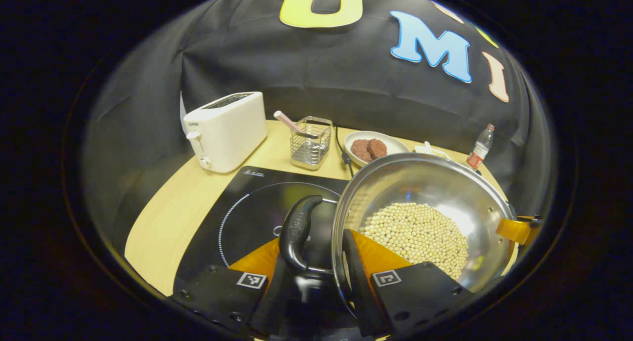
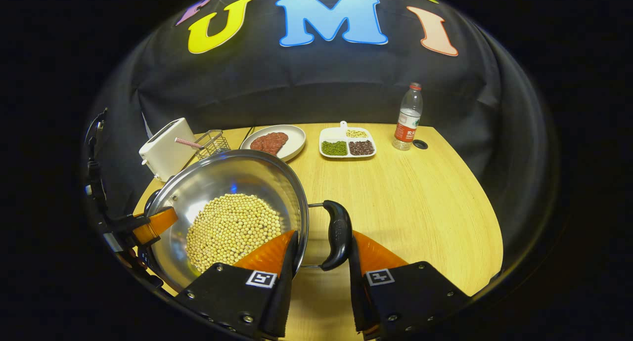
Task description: First push the handle of the pot to place it horizontally, then grasp the pot with both hands and set it on the induction cooktop.
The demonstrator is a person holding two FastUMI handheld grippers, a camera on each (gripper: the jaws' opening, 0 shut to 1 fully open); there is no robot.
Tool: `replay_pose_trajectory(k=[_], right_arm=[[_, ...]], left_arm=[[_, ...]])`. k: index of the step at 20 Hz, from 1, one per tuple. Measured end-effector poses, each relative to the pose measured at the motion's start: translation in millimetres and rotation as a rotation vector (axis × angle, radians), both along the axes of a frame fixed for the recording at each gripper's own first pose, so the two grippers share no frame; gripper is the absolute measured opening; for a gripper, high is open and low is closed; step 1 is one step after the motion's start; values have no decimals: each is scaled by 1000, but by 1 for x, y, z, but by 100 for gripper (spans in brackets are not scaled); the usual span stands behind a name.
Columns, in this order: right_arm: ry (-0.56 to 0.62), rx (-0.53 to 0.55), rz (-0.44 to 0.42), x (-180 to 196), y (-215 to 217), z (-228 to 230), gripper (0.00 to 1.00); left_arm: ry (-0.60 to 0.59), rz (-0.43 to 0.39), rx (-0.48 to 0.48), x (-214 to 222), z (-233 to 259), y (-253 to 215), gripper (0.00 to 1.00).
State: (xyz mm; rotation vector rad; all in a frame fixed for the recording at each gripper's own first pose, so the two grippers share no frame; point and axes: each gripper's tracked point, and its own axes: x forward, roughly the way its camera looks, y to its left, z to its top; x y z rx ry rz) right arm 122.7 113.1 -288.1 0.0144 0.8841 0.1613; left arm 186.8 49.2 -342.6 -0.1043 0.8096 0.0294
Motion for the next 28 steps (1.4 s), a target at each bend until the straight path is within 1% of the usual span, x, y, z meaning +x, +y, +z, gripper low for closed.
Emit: replay_pose_trajectory(k=[3, 4, 5, 11, 13, 14, 15, 16, 17, 19, 20, 21, 23, 24, 25, 26, 27, 28], right_arm=[[6, -2, 5, -3, 23, -1, 51], [6, -4, 8, -4, 31, -1, 51], [6, -5, 10, -6, 39, -1, 51], [11, 7, 4, -14, 93, -4, 51], [10, 8, -1, -12, 110, -5, 51], [10, 8, -2, -11, 117, -4, 51], [9, 6, -3, -10, 125, -4, 51], [7, 4, -4, -9, 132, -4, 51], [5, 2, -4, -8, 138, -5, 51], [10, 3, -8, -8, 149, -6, 51], [14, 3, -8, -8, 152, -6, 51], [17, 3, -8, -8, 156, -8, 51], [22, 7, -12, -11, 160, -10, 51], [25, 14, -16, -11, 162, -11, 51], [29, 20, -19, -12, 164, -12, 51], [26, 35, -28, -10, 165, -11, 51], [27, 46, -24, -9, 167, -13, 51], [27, 56, -6, -10, 168, -12, 54]], left_arm=[[2, 8, -4, -3, -1, 29, 60], [3, 10, -5, -1, -4, 38, 63], [3, 15, -6, -1, -5, 49, 60], [-2, 13, 13, 10, -12, 105, 60], [-4, 12, 17, 16, -13, 125, 63], [-5, 13, 17, 19, -13, 134, 60], [-6, 14, 17, 21, -14, 141, 60], [-3, 15, 15, 25, -16, 149, 63], [-2, 16, 14, 27, -17, 154, 60], [1, 16, 19, 32, -19, 163, 60], [3, 15, 22, 33, -20, 167, 63], [3, 14, 23, 33, -22, 169, 60], [1, 9, 25, 32, -23, 174, 60], [0, 7, 29, 32, -23, 177, 63], [-6, 6, 29, 33, -24, 179, 63], [-6, 2, 28, 34, -25, 180, 60], [-8, 0, 22, 35, -27, 179, 63], [-4, 2, 38, 33, -28, 181, 61]])
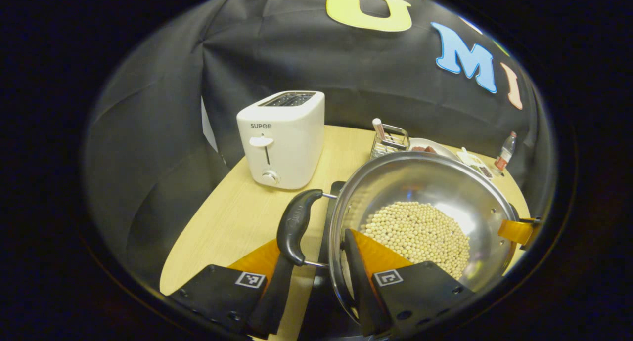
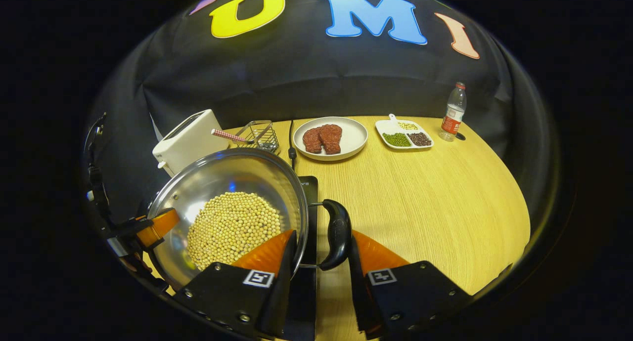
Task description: First push the handle of the pot to place it horizontally, then grasp the pot with both hands and set it on the induction cooktop.
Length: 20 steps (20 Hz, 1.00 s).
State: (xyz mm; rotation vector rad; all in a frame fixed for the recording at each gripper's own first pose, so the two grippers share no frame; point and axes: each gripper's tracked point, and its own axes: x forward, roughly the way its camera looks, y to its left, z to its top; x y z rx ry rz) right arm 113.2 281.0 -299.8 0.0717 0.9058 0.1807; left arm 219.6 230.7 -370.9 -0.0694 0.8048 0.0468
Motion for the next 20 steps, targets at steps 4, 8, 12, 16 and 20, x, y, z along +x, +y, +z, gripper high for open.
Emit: replay_pose_trajectory(k=[4, 8, 12, 16, 20], right_arm=[[-115, -6, -8, 6, -28, 30, 100], [-212, 15, -29, 7, -69, 66, 98], [-346, -1, -12, 7, -120, 112, 98], [-514, -34, 22, -4, -170, 164, 98], [-629, -36, 49, -27, -209, 202, 98]], left_arm=[[-52, 41, 62, -9, 20, 7, 99], [-208, 61, 83, -12, 87, -7, 99], [-392, 56, 85, -18, 179, -53, 94], [-532, 58, 60, -48, 255, -105, 97], [-620, 27, 52, -79, 301, -164, 100]])
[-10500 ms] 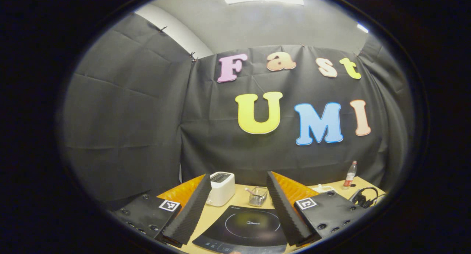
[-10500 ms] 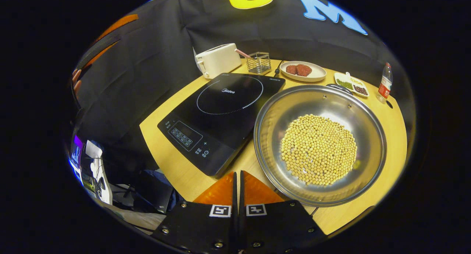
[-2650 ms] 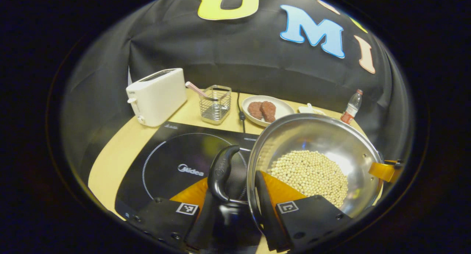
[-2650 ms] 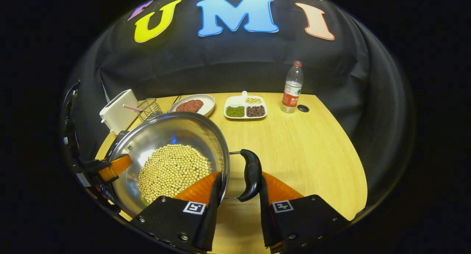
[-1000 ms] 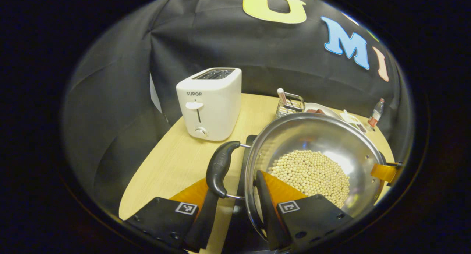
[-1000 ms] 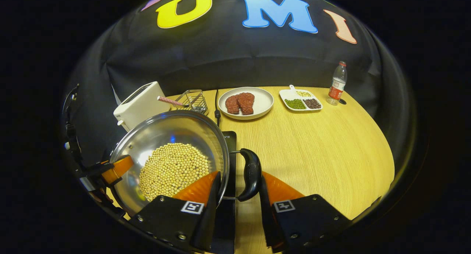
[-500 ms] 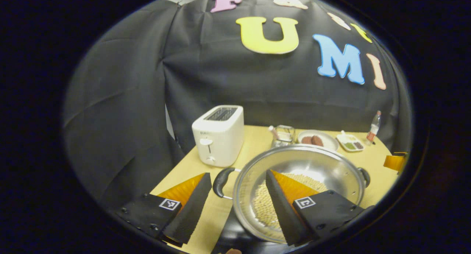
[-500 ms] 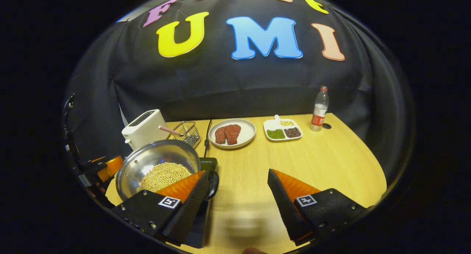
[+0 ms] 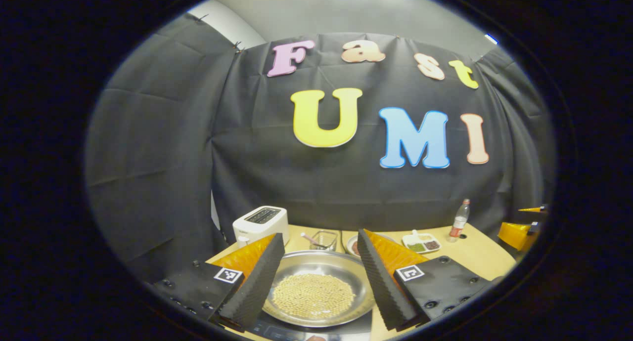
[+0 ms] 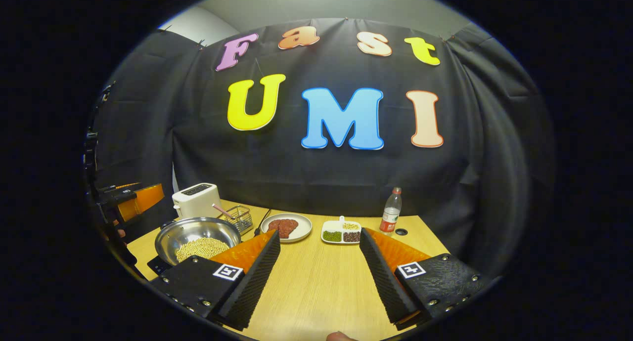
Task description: First push the handle of the pot to place it horizontally, then grasp the pot with both hands and set it on the induction cooktop.
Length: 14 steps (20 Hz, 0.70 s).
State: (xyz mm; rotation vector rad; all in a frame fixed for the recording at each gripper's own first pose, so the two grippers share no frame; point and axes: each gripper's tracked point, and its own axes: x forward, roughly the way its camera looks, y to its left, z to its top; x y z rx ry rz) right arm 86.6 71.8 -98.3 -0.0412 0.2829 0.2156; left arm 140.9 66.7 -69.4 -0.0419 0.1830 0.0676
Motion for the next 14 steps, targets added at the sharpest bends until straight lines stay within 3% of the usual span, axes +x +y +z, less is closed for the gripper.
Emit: replay_pose_trajectory(k=[6, 10, 11, 13, 14], right_arm=[[-67, 33, 34, -42, -48, 23, 98], [-56, 49, 50, -66, -66, 23, 98], [-57, 57, 53, -71, -67, 26, 98], [-81, 72, 52, -75, -66, 35, 98], [-89, 76, 44, -76, -66, 39, 98]], left_arm=[[-65, -34, -22, -67, 40, -75, 94], [-85, -36, -27, -104, 53, -97, 100], [-99, -44, -19, -112, 61, -100, 94], [-124, -57, -5, -125, 70, -102, 100], [-134, -67, -7, -130, 75, -103, 96]])
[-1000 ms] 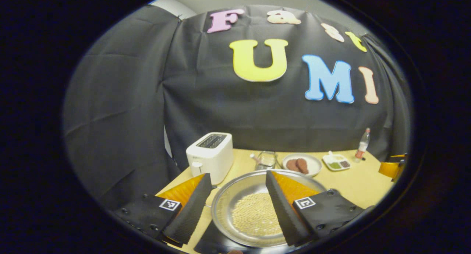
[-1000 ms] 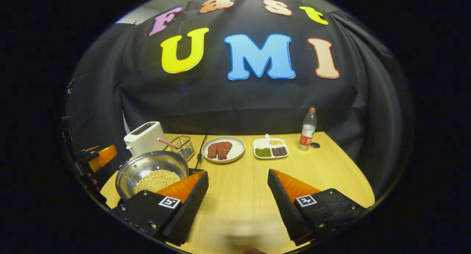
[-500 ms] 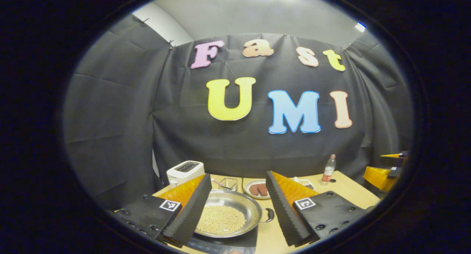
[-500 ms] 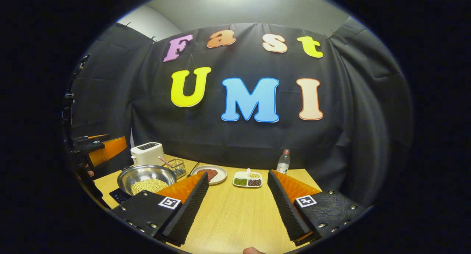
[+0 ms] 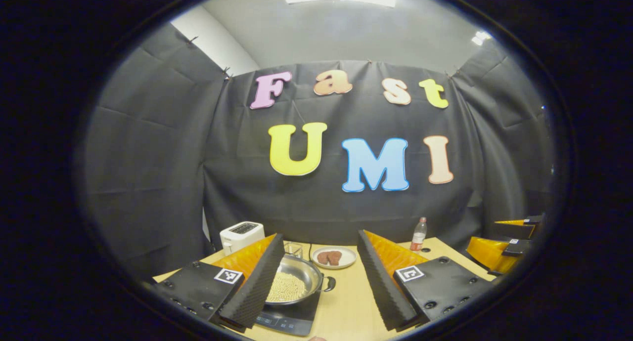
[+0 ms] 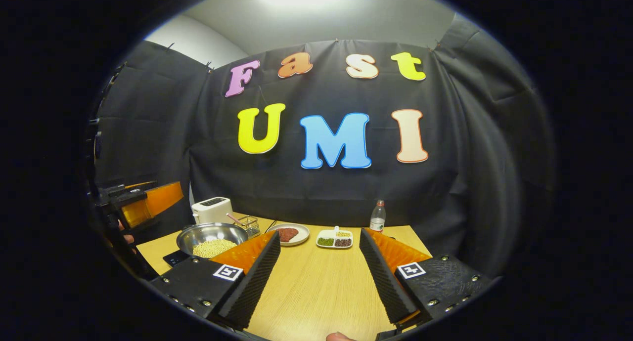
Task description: First push the handle of the pot to place it horizontally, then grasp the pot with both hands and set it on the induction cooktop.
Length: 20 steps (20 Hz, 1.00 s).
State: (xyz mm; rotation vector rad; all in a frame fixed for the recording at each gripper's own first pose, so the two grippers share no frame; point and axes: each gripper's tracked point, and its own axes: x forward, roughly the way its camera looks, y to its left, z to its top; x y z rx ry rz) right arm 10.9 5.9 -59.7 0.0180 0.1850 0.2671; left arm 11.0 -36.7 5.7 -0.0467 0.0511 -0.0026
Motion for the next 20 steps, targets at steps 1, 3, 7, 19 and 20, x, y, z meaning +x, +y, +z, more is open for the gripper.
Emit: replay_pose_trajectory(k=[1, 3, 7, 19, 20], right_arm=[[3, 5, -6, -3, 1, 1, 98], [-11, 25, 1, -7, 8, 8, 98], [-30, 22, 1, -16, 17, 16, 98], [-72, 26, -9, -37, 36, 31, 98], [-80, 27, -7, -36, 39, 34, 98]], left_arm=[[3, -8, 0, -5, 0, 0, 96], [-23, -9, 9, -16, 11, 6, 94], [-41, -3, 2, -32, 18, 20, 97], [-86, -23, -7, -54, 18, 29, 99], [-91, -22, -7, -54, 19, 32, 99]])
